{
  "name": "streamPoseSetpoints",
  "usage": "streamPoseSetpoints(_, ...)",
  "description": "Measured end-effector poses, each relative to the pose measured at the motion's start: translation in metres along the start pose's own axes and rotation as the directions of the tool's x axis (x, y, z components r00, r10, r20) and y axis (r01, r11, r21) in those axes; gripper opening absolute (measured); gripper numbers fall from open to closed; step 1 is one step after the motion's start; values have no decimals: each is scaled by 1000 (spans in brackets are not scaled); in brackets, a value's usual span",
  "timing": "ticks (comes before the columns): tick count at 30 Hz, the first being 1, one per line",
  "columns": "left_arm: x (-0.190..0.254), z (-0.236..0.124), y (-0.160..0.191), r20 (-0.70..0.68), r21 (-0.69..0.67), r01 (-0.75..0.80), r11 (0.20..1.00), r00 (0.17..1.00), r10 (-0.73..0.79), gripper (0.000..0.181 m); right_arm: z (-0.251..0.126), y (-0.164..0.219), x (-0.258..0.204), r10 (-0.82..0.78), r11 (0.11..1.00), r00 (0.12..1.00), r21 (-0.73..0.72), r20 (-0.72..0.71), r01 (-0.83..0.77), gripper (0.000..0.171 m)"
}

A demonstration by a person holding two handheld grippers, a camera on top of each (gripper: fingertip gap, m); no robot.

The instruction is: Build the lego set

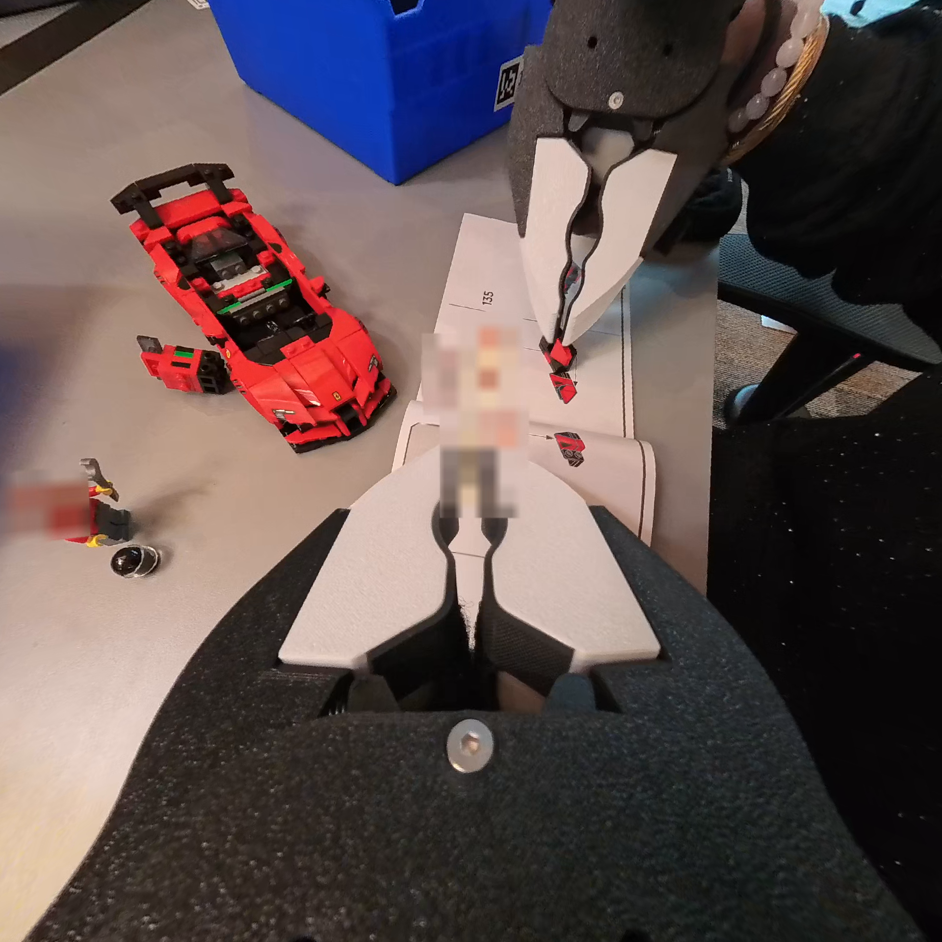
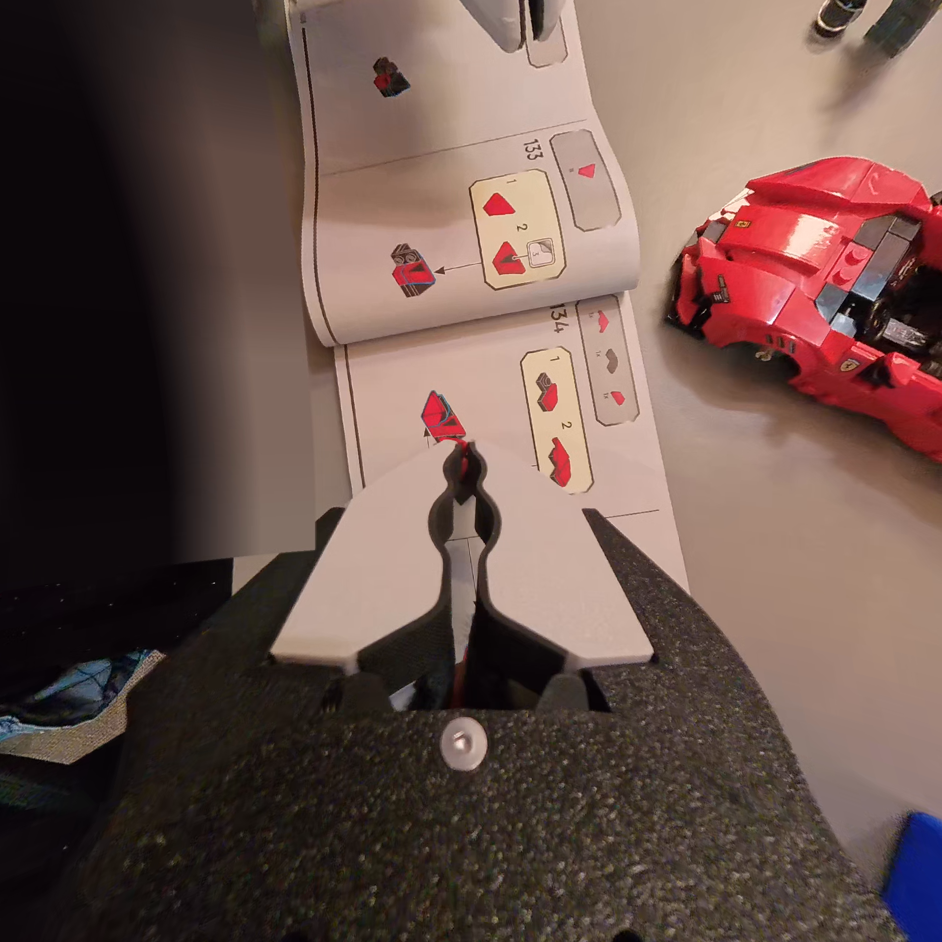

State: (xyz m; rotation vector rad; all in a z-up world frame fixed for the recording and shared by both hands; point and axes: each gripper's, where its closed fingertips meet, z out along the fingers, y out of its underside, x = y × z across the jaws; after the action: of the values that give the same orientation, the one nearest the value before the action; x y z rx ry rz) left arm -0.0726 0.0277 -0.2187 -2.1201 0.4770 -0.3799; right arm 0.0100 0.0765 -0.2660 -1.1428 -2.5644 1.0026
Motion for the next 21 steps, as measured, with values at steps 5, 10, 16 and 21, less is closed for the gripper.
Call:
streamPoseSetpoints(5,-4,-7,3,21,5,14,1000,1000,-14,3,-10,-8,7,34,997,997,71,-67,-29,1)
streamPoseSetpoints(10,-15,-24,15,84,6,57,998,995,-57,3,-25,-11,22,141,981,975,155,-174,-115,1)
streamPoseSetpoints(16,-36,-44,42,216,-44,119,992,971,-107,3,-23,-21,35,340,913,909,314,-240,-259,1)
streamPoseSetpoints(21,-42,-43,60,241,-127,119,985,967,-86,3,4,-63,20,323,892,937,374,-133,-254,1)
